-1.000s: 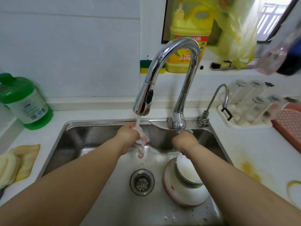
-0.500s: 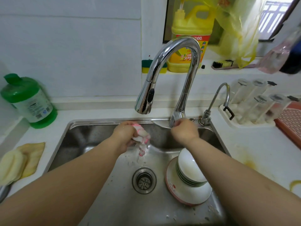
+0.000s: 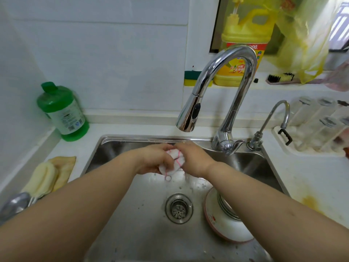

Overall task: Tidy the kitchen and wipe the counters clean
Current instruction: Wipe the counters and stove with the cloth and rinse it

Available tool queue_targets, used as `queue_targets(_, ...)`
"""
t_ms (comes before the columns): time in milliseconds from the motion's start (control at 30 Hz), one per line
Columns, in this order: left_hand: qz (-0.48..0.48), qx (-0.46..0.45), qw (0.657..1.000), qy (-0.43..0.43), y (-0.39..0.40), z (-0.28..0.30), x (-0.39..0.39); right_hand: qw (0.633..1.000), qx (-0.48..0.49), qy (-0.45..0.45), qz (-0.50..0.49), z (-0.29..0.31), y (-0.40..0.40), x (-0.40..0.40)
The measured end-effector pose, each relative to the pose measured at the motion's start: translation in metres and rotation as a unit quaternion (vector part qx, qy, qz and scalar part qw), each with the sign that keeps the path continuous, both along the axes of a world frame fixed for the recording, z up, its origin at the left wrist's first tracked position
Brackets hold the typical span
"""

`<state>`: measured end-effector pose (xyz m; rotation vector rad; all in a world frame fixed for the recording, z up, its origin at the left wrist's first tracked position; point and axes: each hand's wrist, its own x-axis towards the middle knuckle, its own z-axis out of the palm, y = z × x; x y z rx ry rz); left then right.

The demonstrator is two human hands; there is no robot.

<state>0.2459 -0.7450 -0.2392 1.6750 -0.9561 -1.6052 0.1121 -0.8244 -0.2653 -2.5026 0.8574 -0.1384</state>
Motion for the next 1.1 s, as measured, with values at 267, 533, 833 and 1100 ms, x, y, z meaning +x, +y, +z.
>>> queue_targets(267, -0.174, -0.088, 0.847, -0.494, -0.01, -0.003, -0.017, 0.988, 0.136, 0.052, -0.056, 0.008, 0.005, 0.002)
queue_targets(533, -0.197, -0.199, 0.702, -0.655, -0.002, -0.012, -0.031, 0.835, 0.526, 0.051, -0.153, 0.012, 0.004, -0.01)
queue_targets(833, -0.115, -0.112, 0.788, -0.594, -0.004, -0.014, -0.027, 0.941, 0.312, -0.015, -0.133, 0.005, 0.006, -0.005)
queue_targets(1100, -0.026, 0.17, 0.985, -0.005, 0.0, 0.003, -0.016, 0.994, -0.105, -0.009, 0.028, 0.001, 0.033, -0.025)
